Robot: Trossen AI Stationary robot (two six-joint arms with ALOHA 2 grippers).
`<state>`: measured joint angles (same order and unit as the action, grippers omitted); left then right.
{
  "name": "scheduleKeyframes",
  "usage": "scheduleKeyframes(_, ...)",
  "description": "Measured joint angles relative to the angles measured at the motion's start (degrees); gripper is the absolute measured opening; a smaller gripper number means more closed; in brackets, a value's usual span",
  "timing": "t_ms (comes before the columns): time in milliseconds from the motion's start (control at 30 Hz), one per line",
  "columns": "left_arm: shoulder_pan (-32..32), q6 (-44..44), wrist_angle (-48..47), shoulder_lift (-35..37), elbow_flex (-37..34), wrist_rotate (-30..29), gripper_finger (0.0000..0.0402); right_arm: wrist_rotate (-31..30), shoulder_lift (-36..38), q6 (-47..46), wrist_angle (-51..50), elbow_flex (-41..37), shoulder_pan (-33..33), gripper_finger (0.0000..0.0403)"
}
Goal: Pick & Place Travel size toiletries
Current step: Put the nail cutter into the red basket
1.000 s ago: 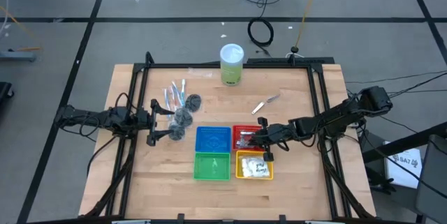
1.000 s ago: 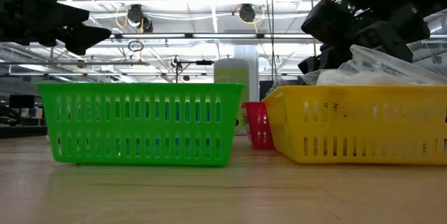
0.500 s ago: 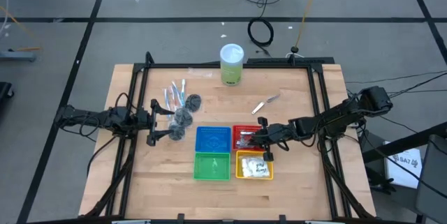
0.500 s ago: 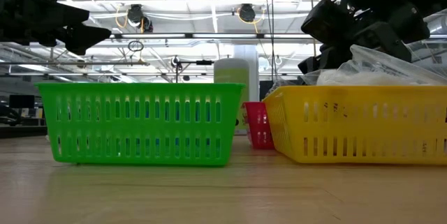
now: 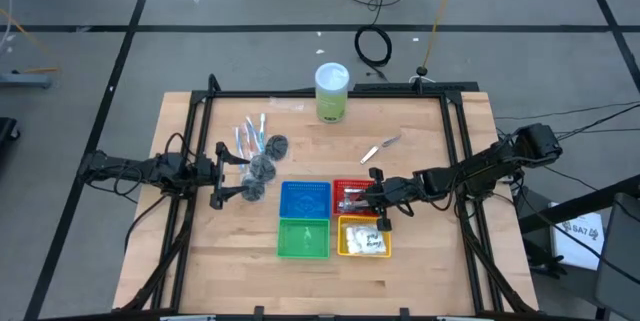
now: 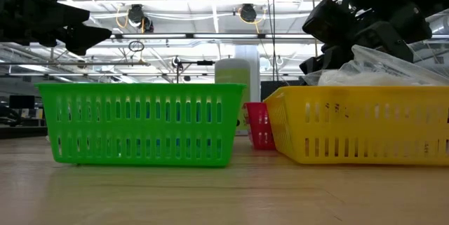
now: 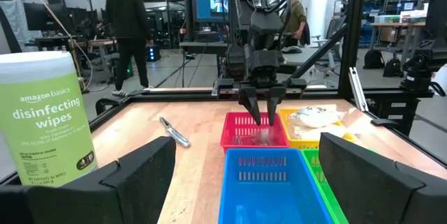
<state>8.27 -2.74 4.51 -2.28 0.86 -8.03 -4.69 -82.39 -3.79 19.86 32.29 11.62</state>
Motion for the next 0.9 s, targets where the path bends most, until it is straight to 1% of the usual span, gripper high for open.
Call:
scheduleKeyframes(200, 0.0, 0.0, 0.0, 0.0, 0.0, 0.0, 0.0347, -0.3, 0.0, 0.1, 0.6, 0.0, 0.0, 0.0121)
scheduleKeyframes(267, 0.0, 0.0, 0.0, 0.0, 0.0, 0.0, 0.0347, -2.6, 0.1, 1.1, 1.8, 0.0, 0.0, 0.0126)
scheduleKeyframes(400, 0.0, 0.0, 0.0, 0.0, 0.0, 0.0, 0.0347, -11.9, 2.6, 6.8, 2.8, 0.0, 0.0, 0.0129)
scheduleKeyframes(567, 0.0, 0.0, 0.0, 0.0, 0.0, 0.0, 0.0347, -24.6, 8.8, 12.4, 2.6, -0.1, 0.0, 0.0121)
scheduleKeyframes(700, 0.0, 0.0, 0.0, 0.0, 0.0, 0.0, 0.0347, -35.3, 13.5, 14.7, 1.5, -0.1, -0.8, 0.0118)
scheduleKeyframes(767, 0.0, 0.0, 0.0, 0.0, 0.0, 0.0, 0.0347, -37.5, 15.5, 15.0, -0.8, -0.1, -2.7, 0.0122)
scheduleKeyframes(833, 0.0, 0.0, 0.0, 0.0, 0.0, 0.0, 0.0347, -37.2, 17.2, 14.1, -4.9, 0.0, -6.0, 0.0129)
scheduleKeyframes(900, 0.0, 0.0, 0.0, 0.0, 0.0, 0.0, 0.0347, -36.4, 18.3, 11.2, -10.0, 0.0, -10.2, 0.0139)
